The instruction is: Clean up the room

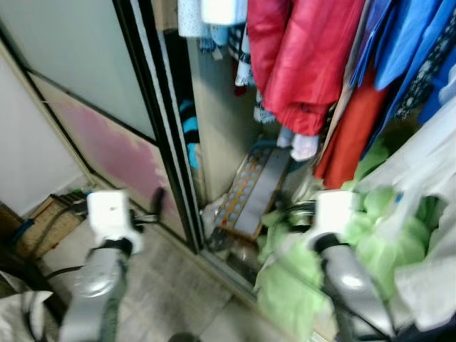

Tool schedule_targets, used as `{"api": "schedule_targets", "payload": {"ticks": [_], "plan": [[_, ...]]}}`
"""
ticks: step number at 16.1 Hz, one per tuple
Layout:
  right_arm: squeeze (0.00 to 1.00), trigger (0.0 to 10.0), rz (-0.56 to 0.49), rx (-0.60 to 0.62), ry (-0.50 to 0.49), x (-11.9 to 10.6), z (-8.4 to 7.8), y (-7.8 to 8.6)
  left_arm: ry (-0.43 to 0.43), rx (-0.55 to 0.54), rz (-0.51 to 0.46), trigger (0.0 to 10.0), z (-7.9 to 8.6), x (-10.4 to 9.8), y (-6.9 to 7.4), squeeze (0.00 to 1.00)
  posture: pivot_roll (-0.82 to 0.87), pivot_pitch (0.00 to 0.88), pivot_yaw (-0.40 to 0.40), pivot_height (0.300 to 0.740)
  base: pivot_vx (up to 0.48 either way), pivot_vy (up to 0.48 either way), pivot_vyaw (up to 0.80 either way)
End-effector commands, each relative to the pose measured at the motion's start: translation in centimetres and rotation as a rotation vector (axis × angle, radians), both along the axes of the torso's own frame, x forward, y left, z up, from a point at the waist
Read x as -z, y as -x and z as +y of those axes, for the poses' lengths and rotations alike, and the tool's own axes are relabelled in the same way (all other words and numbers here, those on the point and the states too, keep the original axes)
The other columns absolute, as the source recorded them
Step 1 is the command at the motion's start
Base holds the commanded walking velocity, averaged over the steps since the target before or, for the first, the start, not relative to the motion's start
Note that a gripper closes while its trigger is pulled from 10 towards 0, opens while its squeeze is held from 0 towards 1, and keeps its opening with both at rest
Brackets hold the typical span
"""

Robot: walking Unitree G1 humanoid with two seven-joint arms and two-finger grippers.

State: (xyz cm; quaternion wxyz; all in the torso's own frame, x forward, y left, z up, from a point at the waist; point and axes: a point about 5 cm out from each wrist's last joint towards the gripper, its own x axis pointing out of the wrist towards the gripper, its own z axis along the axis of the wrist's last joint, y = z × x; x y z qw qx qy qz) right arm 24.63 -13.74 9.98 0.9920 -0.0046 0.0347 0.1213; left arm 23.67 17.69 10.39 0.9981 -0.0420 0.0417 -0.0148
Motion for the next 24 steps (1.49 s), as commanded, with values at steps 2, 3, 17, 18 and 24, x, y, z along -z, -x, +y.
{"api": "schedule_targets", "payload": {"ticks": [2, 3, 17, 18, 24], "plan": [[0.00, 10.0, 0.006, -0.062, 0.050, -0.1, -0.2, 0.3, 0.014, -0.029, 0.027, 10.0, 0.0, 0.6, 1.0, 0.00, 0.03, 0.024, -0.015, 0.740, 0.000, 0.000, 0.80], [0.00, 10.0, 0.028, -0.064, 0.039, 0.2, -0.5, 0.2, 0.005, -0.048, 0.028, 10.0, 0.0, 0.8, 1.7, 0.00, 0.05, 0.020, -0.057, 0.740, 0.000, 0.000, 0.51], [0.00, 10.0, -0.006, -0.035, 0.014, 0.0, -0.3, -0.2, 0.001, -0.063, 0.016, 10.0, -0.3, 0.3, 1.4, 0.00, 0.04, 0.037, 0.003, 0.740, 0.000, 0.000, 0.60], [0.00, 10.0, -0.013, -0.041, 0.017, -0.1, -0.2, -0.2, 0.007, -0.068, 0.021, 10.0, -0.2, 0.2, 1.7, 0.00, 0.04, 0.036, 0.001, 0.740, 0.000, 0.000, 0.79], [0.00, 10.0, -0.018, -0.024, 0.049, -0.2, -1.1, 0.4, 0.046, -0.170, 0.038, 10.0, 0.6, 0.5, 4.4, 0.00, 0.05, 0.033, -0.010, 0.740, 0.000, 0.000, 0.79]]}}
